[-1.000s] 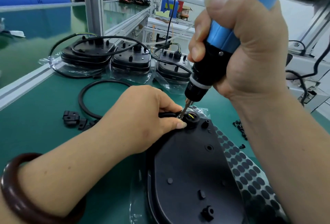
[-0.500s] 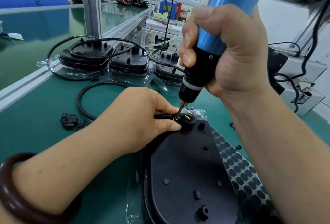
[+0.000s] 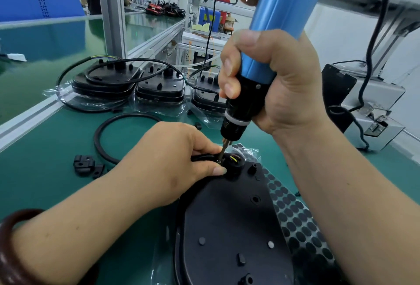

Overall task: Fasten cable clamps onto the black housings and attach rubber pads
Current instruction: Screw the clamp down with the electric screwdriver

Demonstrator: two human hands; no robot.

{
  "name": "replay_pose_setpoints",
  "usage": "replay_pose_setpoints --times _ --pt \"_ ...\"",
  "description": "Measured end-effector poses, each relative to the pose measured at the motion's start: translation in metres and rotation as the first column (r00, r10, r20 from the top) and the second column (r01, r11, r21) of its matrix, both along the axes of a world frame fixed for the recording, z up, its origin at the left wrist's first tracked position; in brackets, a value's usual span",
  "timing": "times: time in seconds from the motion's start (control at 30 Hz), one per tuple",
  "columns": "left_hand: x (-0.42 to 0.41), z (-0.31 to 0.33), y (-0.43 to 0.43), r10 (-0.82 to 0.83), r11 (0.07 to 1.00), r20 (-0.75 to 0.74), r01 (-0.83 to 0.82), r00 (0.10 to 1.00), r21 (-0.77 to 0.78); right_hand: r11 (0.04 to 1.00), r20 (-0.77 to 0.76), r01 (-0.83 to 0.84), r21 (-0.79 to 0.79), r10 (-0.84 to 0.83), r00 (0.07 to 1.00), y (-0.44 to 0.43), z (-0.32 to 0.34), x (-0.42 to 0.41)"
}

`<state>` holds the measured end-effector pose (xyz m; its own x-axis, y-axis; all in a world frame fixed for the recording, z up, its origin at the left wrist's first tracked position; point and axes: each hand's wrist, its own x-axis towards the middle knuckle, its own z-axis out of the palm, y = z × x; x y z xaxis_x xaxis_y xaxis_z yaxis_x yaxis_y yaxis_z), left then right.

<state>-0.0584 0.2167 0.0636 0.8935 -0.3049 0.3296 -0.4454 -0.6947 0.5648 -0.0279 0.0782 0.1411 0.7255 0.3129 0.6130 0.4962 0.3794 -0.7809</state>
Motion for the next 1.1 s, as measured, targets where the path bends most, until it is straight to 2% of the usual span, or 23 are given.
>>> replay_pose_setpoints --times 0.13,0.4,0.77,1.1 --pt "-0.0011 0.0022 -0.0007 -0.014 1.0 0.019 0.014 1.0 -0.012 1.0 0.009 -0.002 -0.019 0.002 1.0 0.0 0.0004 0.0013" --pt "0.0003 0.0014 -0.0003 -0.005 1.0 0.052 0.005 0.999 -0.002 0.999 0.008 -0.035 0.038 0.035 0.999 0.0009 -0.0001 0.0015" --pt "0.0038 -0.0062 0.0005 0.017 0.999 0.079 -0.019 0.997 0.031 0.999 0.015 -0.021 -0.034 0.021 1.0 -0.002 -0.0008 0.0023" --pt "0.0021 -0.003 0.0003 0.005 0.999 0.085 -0.008 0.996 0.036 0.998 0.006 -0.061 0.026 0.061 0.998 -0.0015 -0.0016 0.0034"
